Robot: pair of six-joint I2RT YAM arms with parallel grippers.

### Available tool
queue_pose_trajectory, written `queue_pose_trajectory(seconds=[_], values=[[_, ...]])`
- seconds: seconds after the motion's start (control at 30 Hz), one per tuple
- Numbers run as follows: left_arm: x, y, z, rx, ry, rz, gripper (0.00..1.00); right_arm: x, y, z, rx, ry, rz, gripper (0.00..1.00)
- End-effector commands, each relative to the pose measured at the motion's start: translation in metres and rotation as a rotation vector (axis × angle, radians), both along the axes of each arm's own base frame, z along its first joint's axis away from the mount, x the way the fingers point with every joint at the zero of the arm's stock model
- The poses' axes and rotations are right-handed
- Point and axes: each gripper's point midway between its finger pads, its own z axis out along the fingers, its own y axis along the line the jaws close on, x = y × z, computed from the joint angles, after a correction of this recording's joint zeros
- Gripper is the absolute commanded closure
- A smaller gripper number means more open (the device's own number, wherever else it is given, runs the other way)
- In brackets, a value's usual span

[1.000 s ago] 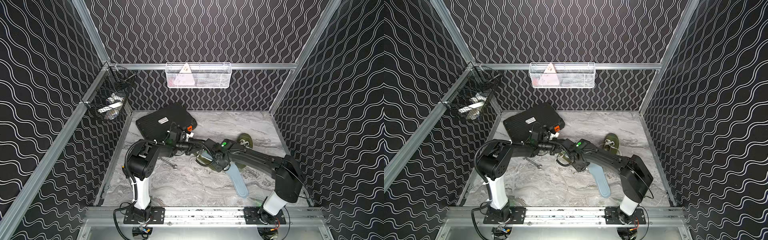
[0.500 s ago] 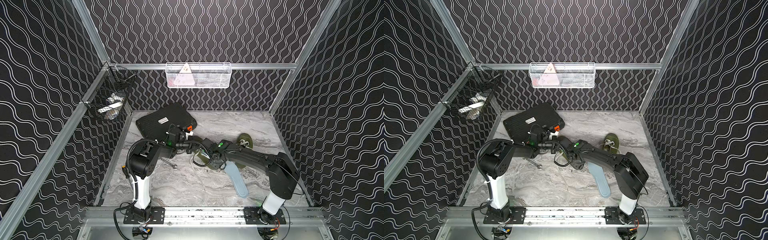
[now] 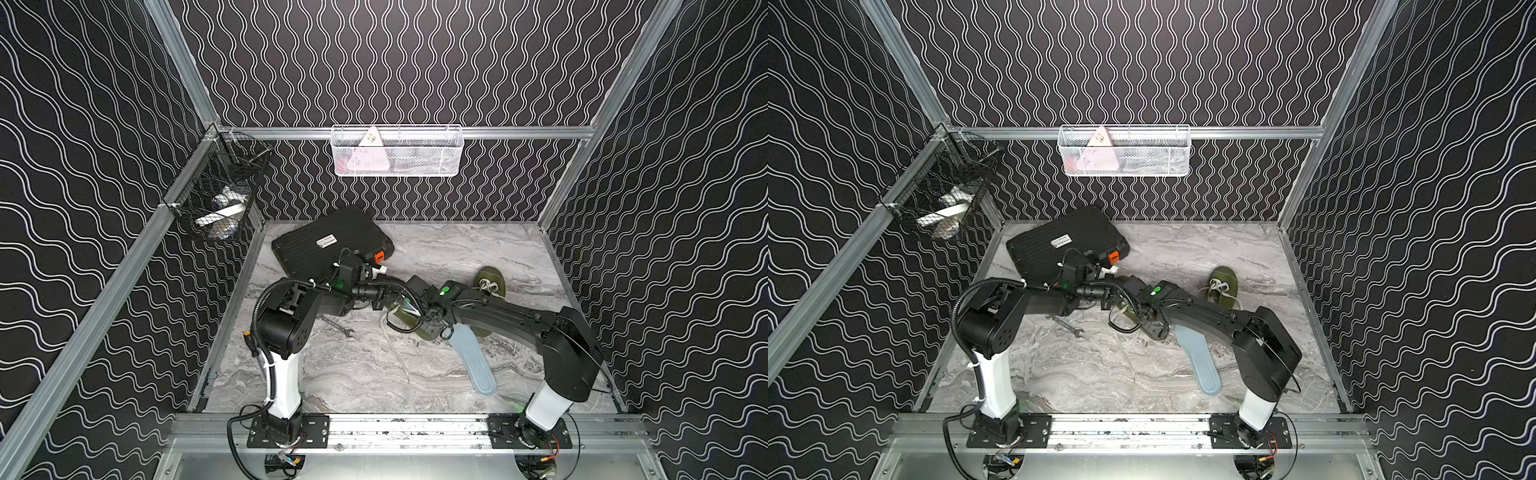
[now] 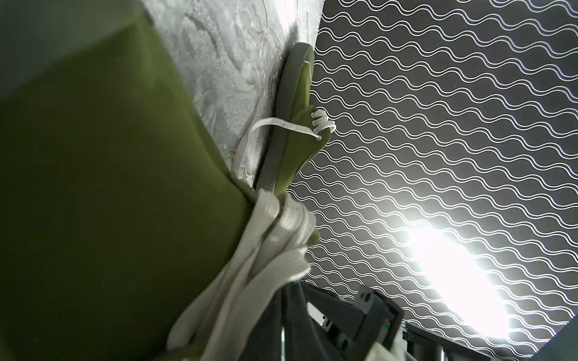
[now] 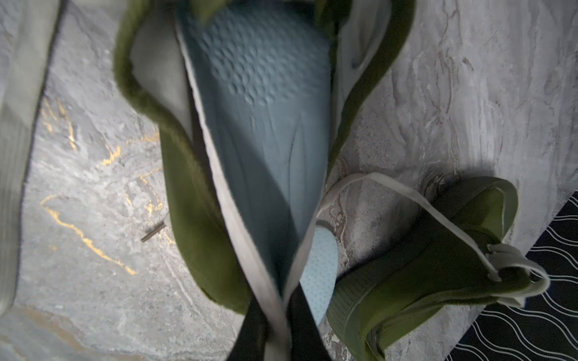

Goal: Insert the insole into the shoe

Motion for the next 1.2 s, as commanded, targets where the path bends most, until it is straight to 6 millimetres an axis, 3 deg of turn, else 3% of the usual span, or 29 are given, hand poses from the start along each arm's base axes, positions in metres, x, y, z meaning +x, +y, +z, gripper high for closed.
queue_pose_trajectory(seconds=[0.0, 0.2, 0.37, 0.47, 0.57, 0.7, 0.83, 1.17], values=[[-0.003, -0.003, 0.009, -0.036, -0.012, -0.016, 1.0, 0.018, 0.03, 0.006, 0.119, -0.069, 0.018, 0.91], [-0.004, -0.003, 0.009, -0.037, -0.008, -0.009, 1.0, 0.007, 0.017, -0.004, 0.09, -0.054, 0.054, 0.87], [-0.005, -0.001, 0.007, -0.032, -0.007, -0.001, 1.0, 0.014, 0.041, 0.002, 0.16, -0.019, 0.019, 0.84], [-0.007, -0.001, 0.007, -0.037, -0.005, 0.005, 1.0, 0.008, 0.037, -0.009, 0.144, 0.021, 0.008, 0.78], [-0.007, 0.0, 0.005, -0.031, -0.006, 0.009, 1.0, -0.004, 0.026, -0.011, 0.134, 0.045, 0.008, 0.63], [-0.002, -0.001, 0.006, -0.039, -0.011, 0.023, 1.0, -0.019, 0.018, -0.001, 0.177, 0.078, -0.01, 0.35], [-0.001, -0.001, 0.007, -0.021, -0.015, 0.024, 1.0, -0.03, 0.019, 0.008, 0.245, 0.112, -0.04, 0.19], [-0.001, 0.001, 0.007, 0.03, -0.023, 0.014, 1.0, -0.031, 0.008, 0.004, 0.302, 0.14, -0.089, 0.18]])
